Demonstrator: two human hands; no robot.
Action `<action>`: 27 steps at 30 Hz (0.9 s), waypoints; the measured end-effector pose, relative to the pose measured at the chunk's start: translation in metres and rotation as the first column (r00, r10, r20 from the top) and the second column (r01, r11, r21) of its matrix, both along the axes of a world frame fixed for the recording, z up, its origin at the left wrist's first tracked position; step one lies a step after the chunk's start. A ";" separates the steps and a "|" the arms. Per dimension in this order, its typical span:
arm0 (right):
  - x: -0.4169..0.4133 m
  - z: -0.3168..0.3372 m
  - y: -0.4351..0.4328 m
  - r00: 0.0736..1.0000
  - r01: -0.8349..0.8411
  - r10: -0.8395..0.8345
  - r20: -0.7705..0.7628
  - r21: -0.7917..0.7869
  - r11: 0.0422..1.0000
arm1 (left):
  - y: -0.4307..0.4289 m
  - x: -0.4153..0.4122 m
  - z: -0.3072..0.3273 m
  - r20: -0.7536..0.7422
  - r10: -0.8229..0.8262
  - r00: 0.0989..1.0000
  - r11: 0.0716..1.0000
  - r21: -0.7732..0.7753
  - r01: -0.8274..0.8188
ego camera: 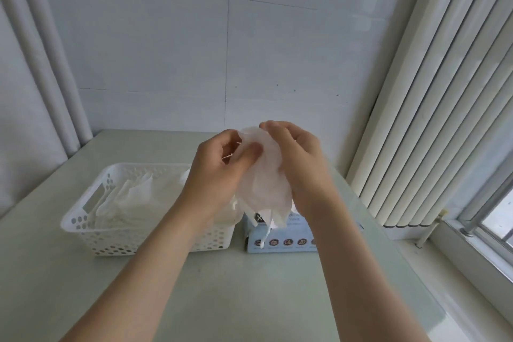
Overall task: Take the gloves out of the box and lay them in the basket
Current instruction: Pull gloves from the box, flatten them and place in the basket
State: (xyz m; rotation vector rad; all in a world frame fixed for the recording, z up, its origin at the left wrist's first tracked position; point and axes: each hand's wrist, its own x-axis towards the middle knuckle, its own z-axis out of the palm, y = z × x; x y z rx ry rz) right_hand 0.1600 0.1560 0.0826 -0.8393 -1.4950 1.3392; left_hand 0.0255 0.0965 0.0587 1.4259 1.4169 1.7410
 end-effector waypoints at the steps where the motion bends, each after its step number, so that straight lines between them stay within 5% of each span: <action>1: -0.002 0.002 0.001 1.000 -0.002 0.002 0.021 -0.015 1.000 | 0.000 -0.004 0.000 0.011 0.038 0.999 0.999 0.004 -0.038; 8: 0.005 0.003 0.011 0.940 -0.221 0.207 0.272 0.019 0.975 | 0.006 -0.021 -0.002 0.186 0.182 0.966 0.983 -0.015 -0.183; 14: -0.003 -0.006 0.018 0.992 -0.093 0.095 0.088 -0.026 0.995 | 0.009 -0.025 -0.003 0.203 0.253 0.946 0.953 -0.222 -0.207; 22: -0.010 -0.015 0.020 0.958 -0.210 0.165 0.233 0.183 0.960 | 0.002 -0.030 0.002 -0.115 0.003 0.993 0.994 -0.112 -0.016; 27: -0.017 -0.018 0.019 0.963 -0.105 0.017 0.270 0.313 0.944 | 0.007 -0.036 -0.006 -0.242 0.133 0.961 0.988 -0.046 -0.148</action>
